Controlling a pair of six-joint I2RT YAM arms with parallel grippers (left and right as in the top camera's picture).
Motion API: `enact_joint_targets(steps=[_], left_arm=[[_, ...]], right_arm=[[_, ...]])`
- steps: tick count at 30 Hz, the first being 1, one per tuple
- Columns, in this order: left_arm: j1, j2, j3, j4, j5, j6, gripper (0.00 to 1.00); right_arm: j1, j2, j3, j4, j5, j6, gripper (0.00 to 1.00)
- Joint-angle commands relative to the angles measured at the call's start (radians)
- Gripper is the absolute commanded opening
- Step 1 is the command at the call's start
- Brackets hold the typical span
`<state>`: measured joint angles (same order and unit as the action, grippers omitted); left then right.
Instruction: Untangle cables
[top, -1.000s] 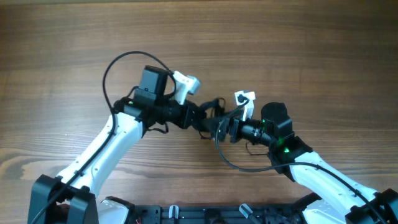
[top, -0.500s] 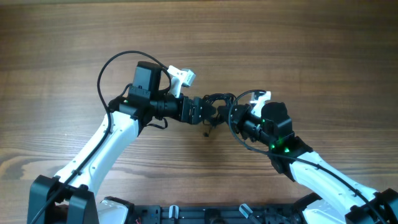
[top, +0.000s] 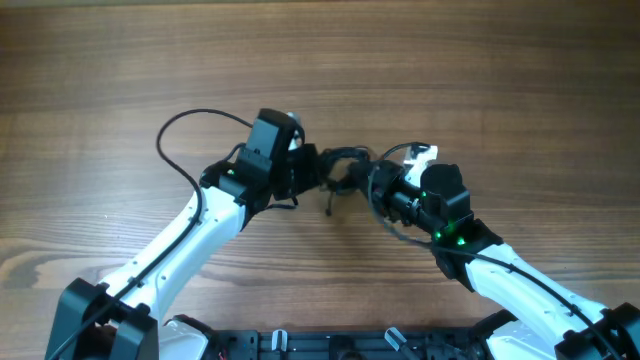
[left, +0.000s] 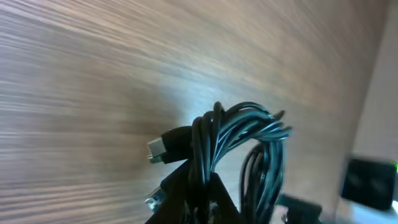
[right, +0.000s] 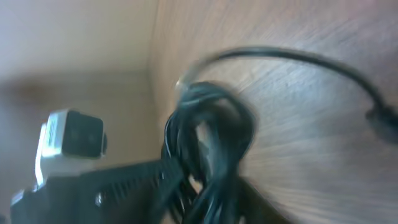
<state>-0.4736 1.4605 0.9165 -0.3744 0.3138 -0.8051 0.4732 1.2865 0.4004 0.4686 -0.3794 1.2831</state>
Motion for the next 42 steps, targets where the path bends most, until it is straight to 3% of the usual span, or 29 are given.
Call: enact_joint_targets(steps=[1,5,8,10,11,13,14,15,16,20,23,28,32,36,42], left_arm=[[0.144,-0.006,-0.001,-0.011,-0.06,-0.015,0.04],[0.273,-0.008,-0.001,-0.011,0.027,-0.014,0.04],[0.275,-0.008,-0.001,-0.01,0.027,-0.014,0.04],[0.275,-0.008,-0.001,-0.01,0.027,-0.01,0.04],[0.275,-0.008,-0.001,-0.001,0.03,0.016,0.04],[0.275,-0.008,-0.001,0.048,0.094,0.175,0.04],[0.274,-0.008,-0.001,0.09,0.182,0.336,0.04],[0.271,-0.008,-0.001,0.119,0.248,0.481,0.04],[0.267,-0.008,-0.001,0.124,0.251,0.535,0.04],[0.214,-0.008,-0.001,0.129,0.249,0.673,0.04],[0.174,-0.008,-0.001,0.165,0.243,0.674,0.04],[0.124,-0.008,-0.001,0.192,0.243,0.671,0.04],[0.089,-0.008,-0.001,0.192,0.243,0.672,0.04],[0.061,-0.008,-0.001,0.192,0.242,0.748,0.04],[0.037,-0.008,-0.001,0.192,0.243,0.768,0.04]], right_arm=[[0.0,-0.001,0.005,0.002,-0.126,-0.254,1.0],[0.002,-0.001,0.005,0.032,-0.237,-0.263,1.0],[0.001,-0.001,0.006,0.151,-0.235,-0.409,0.96],[-0.006,-0.001,0.009,0.204,-0.227,-0.432,0.81],[-0.006,-0.001,0.015,0.208,-0.217,-0.428,0.65],[-0.006,-0.001,0.019,0.207,-0.233,-0.389,0.38],[-0.006,-0.001,0.019,0.204,-0.261,-0.344,0.27],[-0.005,-0.001,0.019,0.203,-0.294,-0.28,0.2],[-0.005,-0.001,0.019,0.203,-0.304,-0.234,0.17],[-0.001,-0.001,0.019,0.199,-0.325,-0.001,0.13],[0.034,-0.001,0.019,0.164,-0.259,0.008,0.14],[0.099,0.0,0.019,0.071,-0.013,0.163,0.17],[0.099,0.0,0.019,0.068,0.014,0.226,0.18],[0.099,0.0,0.019,0.044,0.065,0.318,0.21],[0.099,0.0,0.018,0.025,0.119,0.349,0.27]])
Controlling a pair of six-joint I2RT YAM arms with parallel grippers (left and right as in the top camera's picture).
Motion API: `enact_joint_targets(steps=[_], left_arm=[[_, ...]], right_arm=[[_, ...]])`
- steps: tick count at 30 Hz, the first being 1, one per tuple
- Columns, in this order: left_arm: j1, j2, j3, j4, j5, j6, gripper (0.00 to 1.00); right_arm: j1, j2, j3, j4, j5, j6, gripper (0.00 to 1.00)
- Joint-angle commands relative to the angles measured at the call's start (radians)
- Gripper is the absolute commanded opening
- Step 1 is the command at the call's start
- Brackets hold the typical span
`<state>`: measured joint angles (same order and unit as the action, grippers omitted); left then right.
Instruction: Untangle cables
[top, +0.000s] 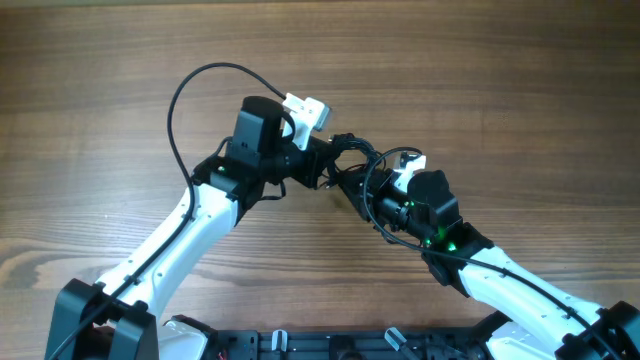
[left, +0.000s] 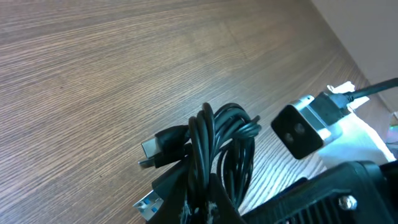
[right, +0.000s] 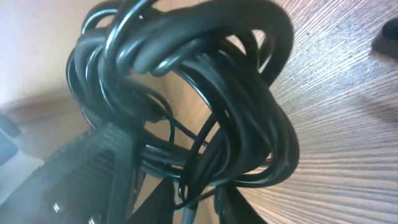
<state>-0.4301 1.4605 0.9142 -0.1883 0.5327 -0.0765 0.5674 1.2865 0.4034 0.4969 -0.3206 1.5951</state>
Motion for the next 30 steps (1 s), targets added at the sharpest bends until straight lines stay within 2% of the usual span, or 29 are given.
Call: enact_joint_targets(steps=[1,3,4,6,9,10,13,16,18,19,21,24,25,26,28,30], left_arm=[[-0.007,-0.008,0.002,0.006,0.023,0.051,0.04],[-0.006,-0.008,0.002,0.006,0.022,0.073,0.04],[-0.006,-0.008,0.002,0.012,0.007,0.071,0.04],[-0.005,-0.008,0.002,0.034,-0.048,0.057,0.04],[0.027,-0.008,0.002,0.089,-0.301,-0.255,0.04],[0.049,-0.008,0.002,0.095,-0.338,-0.353,0.04],[0.161,-0.008,0.002,0.094,-0.344,-0.644,0.04],[0.227,-0.008,0.002,0.091,-0.343,-0.856,0.04],[0.239,-0.008,0.002,0.092,-0.338,-0.907,0.04],[0.239,-0.008,0.002,0.092,-0.327,-0.908,0.04],[0.239,-0.008,0.002,0.091,-0.293,-0.885,0.04],[0.237,-0.007,0.002,0.087,-0.245,-0.592,0.04],[0.237,-0.007,0.002,0.082,-0.176,-0.481,0.04],[0.237,-0.007,0.002,0.07,0.087,-0.22,0.04],[0.237,-0.007,0.002,0.063,0.3,-0.071,0.04],[0.237,-0.007,0.002,0.061,0.421,-0.004,0.04]], right_arm=[[0.005,0.0,0.016,-0.013,0.08,0.075,0.27],[0.005,0.0,0.016,-0.02,0.092,0.116,0.1],[0.005,0.0,0.016,-0.02,0.09,0.108,0.05],[0.005,0.0,0.016,-0.027,0.053,0.036,0.05],[0.005,0.0,0.015,-0.056,-0.044,-0.212,0.04],[0.005,0.0,0.016,-0.084,-0.075,-0.265,0.05],[0.005,0.0,0.015,-0.196,-0.133,-0.32,0.05],[0.005,0.0,0.015,-0.21,-0.124,-0.341,0.05],[0.005,0.0,0.015,-0.209,-0.116,-0.365,0.05],[0.005,0.0,0.015,-0.21,-0.107,-0.391,0.05],[0.005,0.0,0.015,-0.207,-0.069,-0.418,0.3],[0.005,0.0,0.015,-0.164,-0.007,-0.417,0.61],[0.005,0.0,0.015,-0.143,0.004,-0.417,0.66],[0.005,0.0,0.015,-0.112,0.024,-0.417,0.67],[0.005,0.0,0.015,-0.116,0.066,-0.42,0.67],[0.005,0.0,0.015,-0.114,0.087,-0.459,0.67]])
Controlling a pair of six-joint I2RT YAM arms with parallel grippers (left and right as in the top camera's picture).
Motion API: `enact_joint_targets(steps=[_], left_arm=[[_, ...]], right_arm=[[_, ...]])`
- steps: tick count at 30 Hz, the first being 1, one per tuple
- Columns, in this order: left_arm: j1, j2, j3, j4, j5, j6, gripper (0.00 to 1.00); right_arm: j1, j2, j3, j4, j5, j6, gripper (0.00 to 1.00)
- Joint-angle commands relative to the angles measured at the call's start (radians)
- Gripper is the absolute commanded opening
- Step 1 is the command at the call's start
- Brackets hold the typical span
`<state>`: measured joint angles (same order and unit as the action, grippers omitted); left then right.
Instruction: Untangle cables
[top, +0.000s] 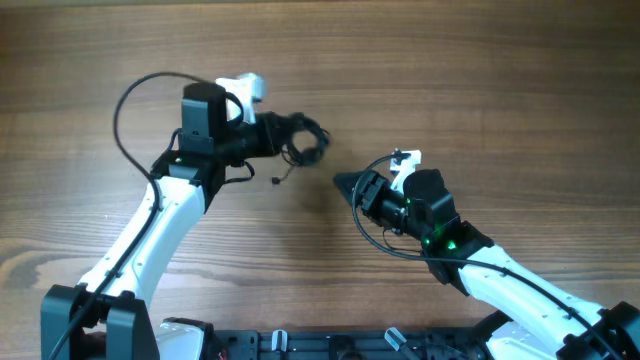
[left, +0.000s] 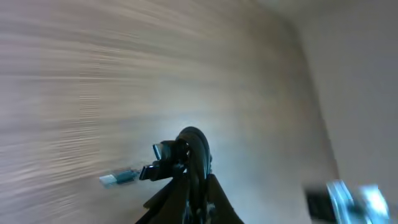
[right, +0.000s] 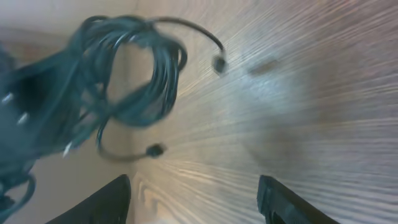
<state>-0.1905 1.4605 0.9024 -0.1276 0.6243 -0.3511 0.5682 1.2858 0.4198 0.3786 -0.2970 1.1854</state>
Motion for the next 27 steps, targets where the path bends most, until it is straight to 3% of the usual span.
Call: enact_joint_targets(steps=[1,4,6,12,14,15,16,17,19,21,22,25,27], left_arm=[[0.0,-0.007,0.013,0.0,0.358,0.286,0.04],[0.02,-0.007,0.013,0.0,0.445,0.346,0.04],[0.035,-0.007,0.013,-0.023,0.48,0.374,0.04],[0.078,-0.007,0.013,-0.079,0.432,0.403,0.04],[0.116,-0.007,0.013,-0.103,0.411,0.398,0.04],[0.146,-0.007,0.013,-0.122,0.416,0.389,0.04],[0.164,-0.007,0.013,-0.137,0.44,0.388,0.04],[0.187,-0.007,0.013,-0.158,0.5,0.389,0.04],[0.203,-0.007,0.013,-0.197,0.592,0.389,0.06],[0.206,-0.007,0.013,-0.229,0.649,0.388,0.08],[0.206,-0.007,0.013,-0.233,0.66,0.388,0.07],[0.206,-0.007,0.013,-0.233,0.73,0.37,0.07],[0.206,-0.007,0.013,-0.232,0.729,0.308,0.06]], right_arm=[[0.004,0.001,-0.001,0.003,0.065,-0.064,0.68],[0.004,0.001,-0.001,0.006,0.031,-0.064,0.7],[0.004,0.001,-0.001,0.01,0.012,-0.098,0.59],[0.004,0.001,-0.001,0.037,0.01,-0.136,0.57],[0.004,0.001,-0.001,0.028,0.041,-0.2,0.78],[0.004,0.001,-0.001,0.019,0.083,-0.212,1.0],[0.004,0.001,-0.001,0.018,0.116,-0.212,1.0],[0.004,0.001,-0.001,0.028,0.132,-0.215,0.98],[0.004,0.001,-0.001,0.035,0.132,-0.239,0.87],[0.004,0.001,-0.001,0.04,0.076,-0.332,0.68],[0.004,0.001,-0.001,0.041,0.034,-0.37,0.64],[0.004,0.001,-0.001,0.043,-0.104,-0.488,0.63],[0.004,0.001,-0.001,0.039,-0.134,-0.527,0.67]])
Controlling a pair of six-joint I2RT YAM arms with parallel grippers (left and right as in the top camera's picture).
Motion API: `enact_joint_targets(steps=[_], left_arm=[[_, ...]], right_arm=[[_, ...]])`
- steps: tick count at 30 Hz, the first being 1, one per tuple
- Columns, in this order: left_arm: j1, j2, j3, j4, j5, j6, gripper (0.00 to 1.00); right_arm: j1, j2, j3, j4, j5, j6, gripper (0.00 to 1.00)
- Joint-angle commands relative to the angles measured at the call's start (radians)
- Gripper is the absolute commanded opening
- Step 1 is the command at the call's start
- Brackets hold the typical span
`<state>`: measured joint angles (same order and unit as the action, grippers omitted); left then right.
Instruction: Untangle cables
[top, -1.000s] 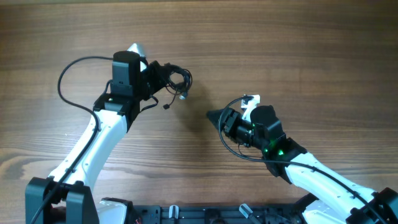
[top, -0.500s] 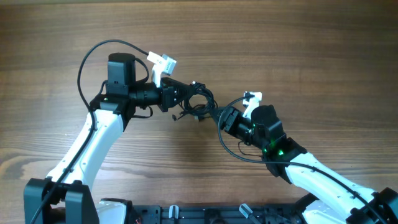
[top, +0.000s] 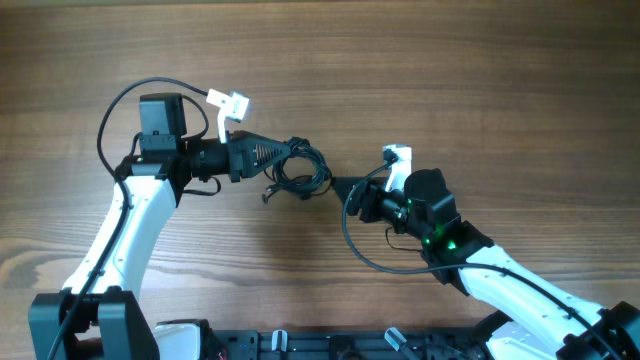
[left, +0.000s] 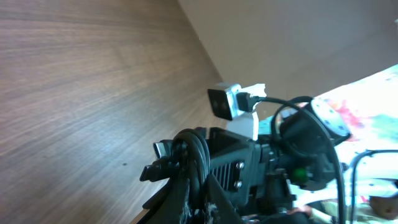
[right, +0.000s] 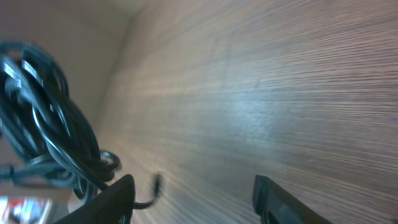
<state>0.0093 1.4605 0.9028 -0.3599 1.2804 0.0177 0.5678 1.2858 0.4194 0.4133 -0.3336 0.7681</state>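
A tangled bundle of black cables (top: 303, 170) hangs from my left gripper (top: 284, 160), which is shut on it and points right over the middle of the table. In the left wrist view the coils (left: 194, 152) rise between the fingers, with a plug (left: 160, 168) sticking out to the left. A thin loose end (top: 266, 194) dangles below the bundle. My right gripper (top: 340, 187) stands open just right of the bundle with nothing between its fingers (right: 115, 200). In the right wrist view the bundle (right: 46, 146) sits at the far left.
The wooden table (top: 480, 80) stretches all around. The left arm's own camera cable (top: 108, 115) loops out to the left, and the right arm's cable (top: 355, 245) loops toward the front. A black frame (top: 330, 345) runs along the front edge.
My left gripper has turned and brought the bundle down and right, so it now hangs right next to the open right gripper. The right gripper has hardly moved.
Both grippers were at the bundle in the table's middle, and still close together on it a little farther back. Then the right gripper stood open and apart while the left held the bundle off to the left. Now the bundle is back beside the right gripper.
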Motion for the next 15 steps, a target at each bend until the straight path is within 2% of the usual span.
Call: enact_joint_targets(steps=[1,3,7,10,12,15], left_arm=[[0.006,-0.007,0.013,0.0,0.073,-0.093,0.06],[0.006,-0.007,0.013,0.0,0.072,-0.177,0.05],[0.007,-0.007,0.013,0.0,0.007,-0.196,0.04],[0.033,-0.007,0.013,0.0,-0.173,-0.274,0.04],[0.045,-0.007,0.013,0.0,-0.179,-0.274,0.04],[0.045,-0.007,0.013,0.0,-0.179,-0.317,0.05]], right_arm=[[0.004,0.001,-0.001,0.005,-0.097,-0.114,0.69],[0.004,0.001,-0.001,0.018,-0.098,-0.114,0.7],[0.004,0.001,-0.001,-0.043,-0.109,-0.114,0.77],[0.004,0.001,-0.001,-0.146,-0.067,-0.073,0.82],[0.004,0.001,-0.001,-0.122,-0.079,-0.014,0.83],[0.004,0.001,-0.001,-0.063,-0.078,-0.006,0.83]])
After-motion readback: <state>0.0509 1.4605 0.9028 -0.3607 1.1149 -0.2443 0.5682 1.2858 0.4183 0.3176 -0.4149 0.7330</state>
